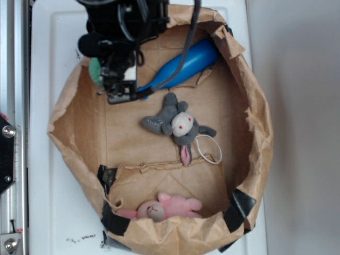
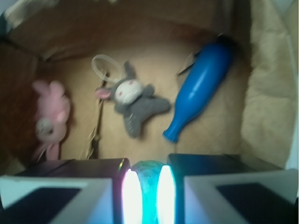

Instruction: Grab the green ball.

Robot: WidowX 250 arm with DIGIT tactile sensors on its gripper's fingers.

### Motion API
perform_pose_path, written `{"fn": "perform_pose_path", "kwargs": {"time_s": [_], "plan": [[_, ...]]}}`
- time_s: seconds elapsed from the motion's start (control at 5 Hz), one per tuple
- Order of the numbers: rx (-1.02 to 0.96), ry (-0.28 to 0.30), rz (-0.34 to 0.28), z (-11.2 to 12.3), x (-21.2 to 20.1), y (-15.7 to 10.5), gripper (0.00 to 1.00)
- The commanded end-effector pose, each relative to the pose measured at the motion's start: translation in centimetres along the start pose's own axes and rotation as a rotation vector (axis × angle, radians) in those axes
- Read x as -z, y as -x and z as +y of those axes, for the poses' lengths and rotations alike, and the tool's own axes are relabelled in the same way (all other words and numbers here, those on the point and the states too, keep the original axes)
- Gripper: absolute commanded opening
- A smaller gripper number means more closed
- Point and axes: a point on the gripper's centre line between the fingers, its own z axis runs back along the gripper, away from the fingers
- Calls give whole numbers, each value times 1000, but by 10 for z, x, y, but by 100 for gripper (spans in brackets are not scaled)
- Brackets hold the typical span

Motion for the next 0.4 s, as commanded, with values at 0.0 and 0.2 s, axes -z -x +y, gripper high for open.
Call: {"fn": "perform_pose_path", "kwargs": {"time_s": [0.0, 0.2], "plan": [[75, -43, -99, -39, -17, -54, 0], [70, -30, -84, -41, -12, -55, 0]]}}
